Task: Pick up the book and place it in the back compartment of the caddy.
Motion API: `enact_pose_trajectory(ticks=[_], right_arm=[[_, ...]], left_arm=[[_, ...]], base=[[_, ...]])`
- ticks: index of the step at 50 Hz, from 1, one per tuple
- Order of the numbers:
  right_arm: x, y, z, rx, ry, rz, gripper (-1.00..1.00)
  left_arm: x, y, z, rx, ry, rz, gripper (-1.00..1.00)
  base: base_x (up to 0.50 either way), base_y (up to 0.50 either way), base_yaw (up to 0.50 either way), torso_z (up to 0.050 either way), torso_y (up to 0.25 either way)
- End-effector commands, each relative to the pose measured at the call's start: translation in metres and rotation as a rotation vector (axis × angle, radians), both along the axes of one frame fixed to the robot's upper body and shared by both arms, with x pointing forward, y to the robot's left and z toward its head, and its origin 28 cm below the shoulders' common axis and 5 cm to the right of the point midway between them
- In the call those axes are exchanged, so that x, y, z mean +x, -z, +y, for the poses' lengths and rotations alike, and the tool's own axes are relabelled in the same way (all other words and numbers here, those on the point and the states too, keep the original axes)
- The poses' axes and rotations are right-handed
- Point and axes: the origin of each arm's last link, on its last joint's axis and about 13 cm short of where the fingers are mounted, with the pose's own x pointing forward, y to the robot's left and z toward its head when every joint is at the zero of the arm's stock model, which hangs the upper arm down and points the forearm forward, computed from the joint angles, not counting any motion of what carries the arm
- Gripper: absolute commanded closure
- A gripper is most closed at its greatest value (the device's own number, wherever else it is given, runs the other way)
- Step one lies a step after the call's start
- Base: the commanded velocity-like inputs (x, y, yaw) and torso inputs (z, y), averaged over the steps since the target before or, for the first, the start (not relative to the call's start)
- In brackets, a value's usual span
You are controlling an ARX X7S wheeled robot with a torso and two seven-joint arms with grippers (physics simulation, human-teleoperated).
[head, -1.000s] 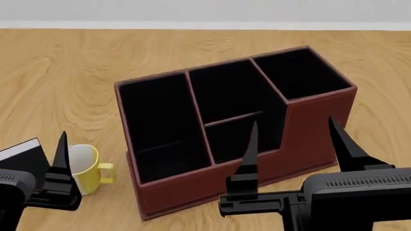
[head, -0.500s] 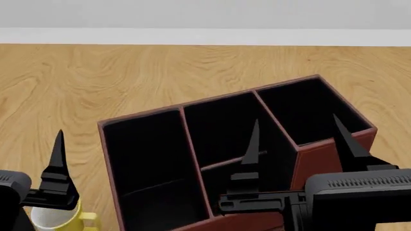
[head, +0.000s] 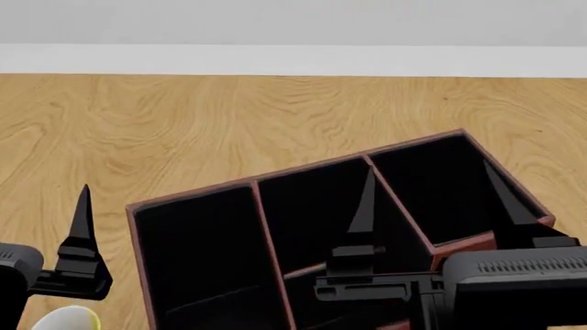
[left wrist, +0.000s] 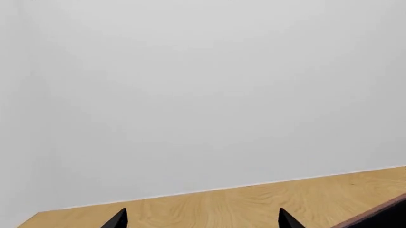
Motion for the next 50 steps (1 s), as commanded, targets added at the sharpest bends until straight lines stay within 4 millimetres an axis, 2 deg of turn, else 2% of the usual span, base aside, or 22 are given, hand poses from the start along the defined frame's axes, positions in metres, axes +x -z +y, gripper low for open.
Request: enact_pose_trajectory(ticks=[1, 48, 50], right_arm=[[-0.0027, -0.0027, 0.0001, 0.003, -0.001, -0.016, -1.0], [-0.008, -0.0076, 0.0013, -0.001, -0.006, -0.038, -1.0], [-0.0093, -0.0092, 0.0004, 0.002, -0.004, -0.042, -1.0]], left_arm=[[-0.0006, -0.0007, -0.0001, 0.0, 0.001, -0.001, -1.0], [-0.0022, -0.0026, 0.0024, -0.003, -0.012, -0.007, -1.0], [-0.0035, -0.0057, 0.0033, -0.056, 0.018, 0.005, -1.0]], base=[[0.0, 0.0, 0.0, 0.0, 0.0], [0.05, -0.03, 0.0, 0.0, 0.0], [0.0, 0.0, 0.0, 0.0, 0.0]])
